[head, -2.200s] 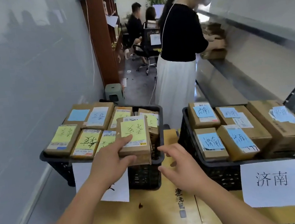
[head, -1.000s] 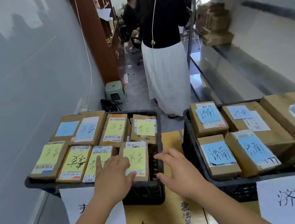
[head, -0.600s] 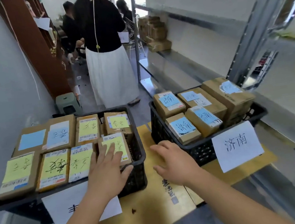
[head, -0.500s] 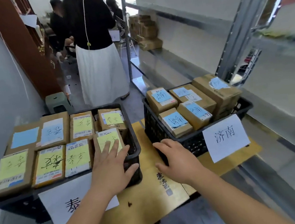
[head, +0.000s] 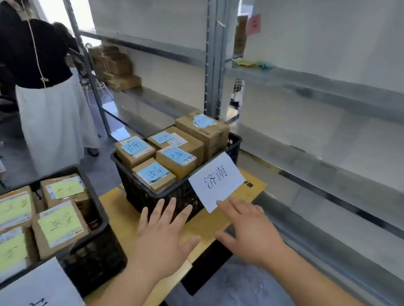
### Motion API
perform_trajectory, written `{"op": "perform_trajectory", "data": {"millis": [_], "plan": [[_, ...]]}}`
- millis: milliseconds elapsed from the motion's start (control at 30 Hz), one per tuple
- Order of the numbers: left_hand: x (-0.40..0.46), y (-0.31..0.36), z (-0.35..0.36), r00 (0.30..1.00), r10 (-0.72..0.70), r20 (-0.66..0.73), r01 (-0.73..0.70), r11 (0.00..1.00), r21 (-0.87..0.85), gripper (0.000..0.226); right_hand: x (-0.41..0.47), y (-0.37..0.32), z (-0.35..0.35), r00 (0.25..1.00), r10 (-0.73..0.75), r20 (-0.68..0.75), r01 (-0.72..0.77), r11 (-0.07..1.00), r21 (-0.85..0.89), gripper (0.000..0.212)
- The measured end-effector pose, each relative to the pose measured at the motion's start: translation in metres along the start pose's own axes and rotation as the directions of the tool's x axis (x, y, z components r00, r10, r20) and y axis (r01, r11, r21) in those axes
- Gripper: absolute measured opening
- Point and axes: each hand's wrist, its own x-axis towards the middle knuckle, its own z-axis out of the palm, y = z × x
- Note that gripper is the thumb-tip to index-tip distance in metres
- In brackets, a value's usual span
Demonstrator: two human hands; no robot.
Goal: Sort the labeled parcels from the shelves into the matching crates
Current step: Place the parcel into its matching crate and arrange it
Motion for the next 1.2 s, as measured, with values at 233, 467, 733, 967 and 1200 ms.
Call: {"op": "perform_trajectory", "data": {"millis": [233, 467, 733, 967, 1200], "plan": [[0.03, 0.148, 0.013, 0.981, 0.194, -0.026, -0.195, 0.981, -0.015, 0.076, -0.077, 0.133, -0.033, 0.983, 0.177, -0.042, -0.177, 0.984, 0.007, 0.079], [0.055, 0.309, 0.037, 0.941, 0.338, 0.032, -0.338, 0.941, -0.018, 0.077, -0.157, 0.279, -0.051, 0.937, 0.343, -0.058, -0.343, 0.939, 0.017, 0.082], [0.081, 0.456, 0.064, 0.866, 0.496, 0.059, -0.494, 0.868, -0.048, 0.077, -0.233, 0.396, -0.062, 0.864, 0.499, -0.067, -0.494, 0.866, 0.072, 0.081], [0.131, 0.567, 0.098, 0.771, 0.632, 0.079, -0.626, 0.775, -0.087, 0.079, -0.26, 0.49, -0.064, 0.775, 0.63, -0.053, -0.624, 0.776, 0.092, 0.082], [0.192, 0.671, 0.122, 0.649, 0.752, 0.113, -0.745, 0.658, -0.109, 0.082, -0.277, 0.573, -0.081, 0.65, 0.757, -0.063, -0.746, 0.652, 0.132, 0.081]]}}
